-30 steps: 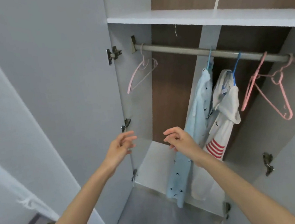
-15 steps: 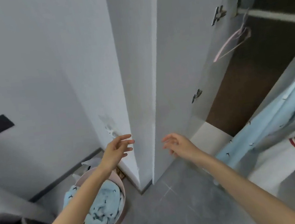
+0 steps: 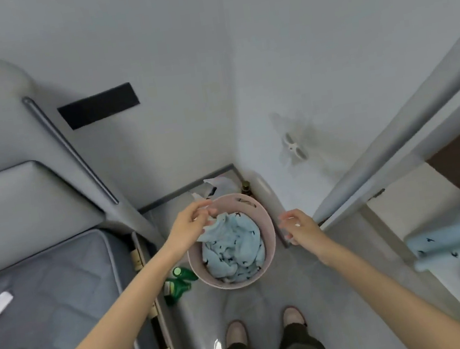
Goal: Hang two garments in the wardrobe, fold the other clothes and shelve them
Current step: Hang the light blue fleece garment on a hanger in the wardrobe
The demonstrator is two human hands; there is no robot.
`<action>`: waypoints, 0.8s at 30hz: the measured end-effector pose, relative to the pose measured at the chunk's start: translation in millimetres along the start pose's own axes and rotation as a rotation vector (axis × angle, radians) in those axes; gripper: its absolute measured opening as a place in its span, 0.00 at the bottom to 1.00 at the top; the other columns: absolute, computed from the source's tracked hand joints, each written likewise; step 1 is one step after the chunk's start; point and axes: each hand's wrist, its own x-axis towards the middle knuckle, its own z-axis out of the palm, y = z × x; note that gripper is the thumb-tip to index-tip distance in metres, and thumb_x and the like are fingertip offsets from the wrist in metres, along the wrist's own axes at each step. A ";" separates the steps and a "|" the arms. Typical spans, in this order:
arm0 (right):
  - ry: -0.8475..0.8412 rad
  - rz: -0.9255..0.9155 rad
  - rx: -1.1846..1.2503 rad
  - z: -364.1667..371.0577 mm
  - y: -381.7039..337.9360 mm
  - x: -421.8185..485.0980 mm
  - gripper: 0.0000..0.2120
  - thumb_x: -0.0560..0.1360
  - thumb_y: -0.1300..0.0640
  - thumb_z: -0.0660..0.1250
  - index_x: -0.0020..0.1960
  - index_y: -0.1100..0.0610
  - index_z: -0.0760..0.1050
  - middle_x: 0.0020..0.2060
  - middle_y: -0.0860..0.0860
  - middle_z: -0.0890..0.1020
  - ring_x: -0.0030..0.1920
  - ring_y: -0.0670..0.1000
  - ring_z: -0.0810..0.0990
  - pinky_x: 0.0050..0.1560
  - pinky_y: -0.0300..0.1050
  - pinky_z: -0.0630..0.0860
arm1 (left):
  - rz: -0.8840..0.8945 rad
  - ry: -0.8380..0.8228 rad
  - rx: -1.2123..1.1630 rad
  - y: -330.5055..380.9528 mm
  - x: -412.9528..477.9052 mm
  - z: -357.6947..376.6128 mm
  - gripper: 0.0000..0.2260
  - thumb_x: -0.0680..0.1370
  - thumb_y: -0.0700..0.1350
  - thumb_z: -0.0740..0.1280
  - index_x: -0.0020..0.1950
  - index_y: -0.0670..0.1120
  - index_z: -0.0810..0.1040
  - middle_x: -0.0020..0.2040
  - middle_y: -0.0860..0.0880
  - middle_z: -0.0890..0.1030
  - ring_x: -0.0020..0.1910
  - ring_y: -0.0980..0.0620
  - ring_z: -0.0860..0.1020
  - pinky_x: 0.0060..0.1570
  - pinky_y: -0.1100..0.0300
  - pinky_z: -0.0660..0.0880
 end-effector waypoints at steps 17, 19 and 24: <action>-0.060 0.327 0.040 110.0 122.1 205.1 0.15 0.82 0.54 0.55 0.67 0.54 0.66 0.60 0.51 0.73 0.61 0.54 0.73 0.60 0.48 0.71 | -0.227 0.123 -0.101 -183.0 135.9 46.8 0.14 0.82 0.39 0.58 0.66 0.46 0.73 0.56 0.50 0.80 0.55 0.52 0.78 0.54 0.71 0.68; -0.066 0.347 0.039 128.6 152.3 232.6 0.17 0.82 0.54 0.55 0.70 0.54 0.64 0.65 0.52 0.71 0.63 0.54 0.73 0.64 0.51 0.71 | -0.252 0.126 -0.126 -215.8 156.3 66.9 0.14 0.82 0.39 0.58 0.66 0.47 0.73 0.55 0.51 0.80 0.56 0.53 0.77 0.57 0.67 0.69; -0.044 0.368 0.056 175.6 228.0 296.4 0.21 0.82 0.55 0.56 0.74 0.52 0.59 0.69 0.52 0.67 0.66 0.54 0.70 0.67 0.55 0.69 | -0.295 0.144 -0.138 -305.0 205.4 112.4 0.13 0.82 0.41 0.59 0.63 0.54 0.73 0.55 0.54 0.80 0.56 0.54 0.77 0.59 0.59 0.72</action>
